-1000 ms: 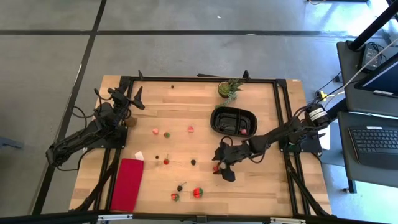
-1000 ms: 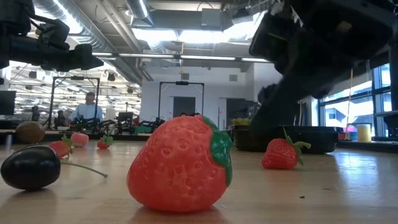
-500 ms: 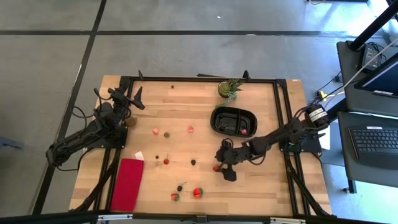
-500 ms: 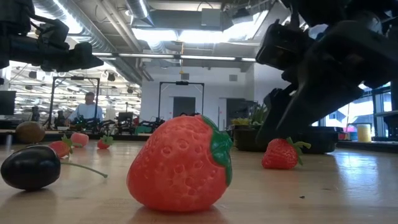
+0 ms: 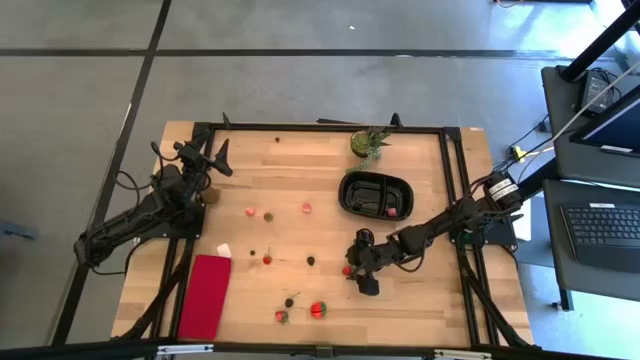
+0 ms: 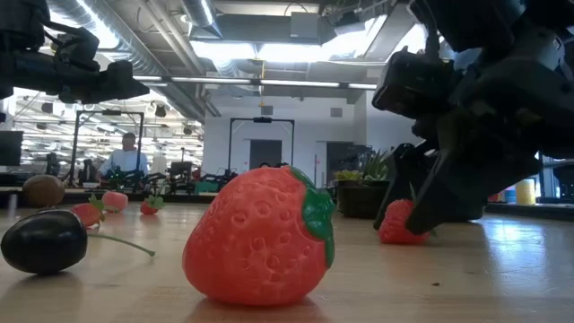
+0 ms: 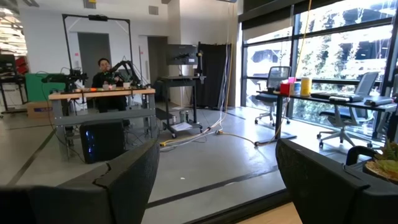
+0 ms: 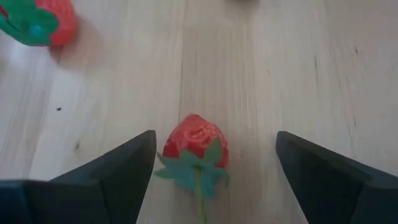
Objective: Pick and placing Produce into tupperware
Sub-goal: Put the red strawberry into the of the black bin, then put the pink peach into the of the black bin
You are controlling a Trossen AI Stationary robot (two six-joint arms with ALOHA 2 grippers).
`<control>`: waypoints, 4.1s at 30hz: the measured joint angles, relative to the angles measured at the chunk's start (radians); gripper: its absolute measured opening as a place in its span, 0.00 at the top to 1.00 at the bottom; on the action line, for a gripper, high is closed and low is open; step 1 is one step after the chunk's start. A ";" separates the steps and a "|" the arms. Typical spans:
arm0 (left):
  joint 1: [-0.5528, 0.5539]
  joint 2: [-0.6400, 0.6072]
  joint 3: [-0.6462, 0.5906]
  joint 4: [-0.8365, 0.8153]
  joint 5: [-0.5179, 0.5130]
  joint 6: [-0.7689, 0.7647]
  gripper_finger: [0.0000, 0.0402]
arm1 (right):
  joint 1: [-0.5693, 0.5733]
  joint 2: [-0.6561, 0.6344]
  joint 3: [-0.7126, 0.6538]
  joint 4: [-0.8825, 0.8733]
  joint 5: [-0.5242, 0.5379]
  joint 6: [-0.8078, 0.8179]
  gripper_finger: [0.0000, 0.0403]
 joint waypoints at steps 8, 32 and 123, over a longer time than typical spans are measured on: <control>0.000 0.000 0.000 0.000 0.000 0.000 0.21 | -0.001 0.002 0.000 0.001 -0.001 -0.001 0.26; 0.000 0.000 0.000 0.000 0.000 0.001 0.21 | -0.051 -0.046 0.009 -0.056 -0.036 0.001 0.61; 0.000 0.000 0.000 0.000 0.000 0.001 0.21 | -0.501 0.138 0.143 0.423 -0.067 -0.342 0.44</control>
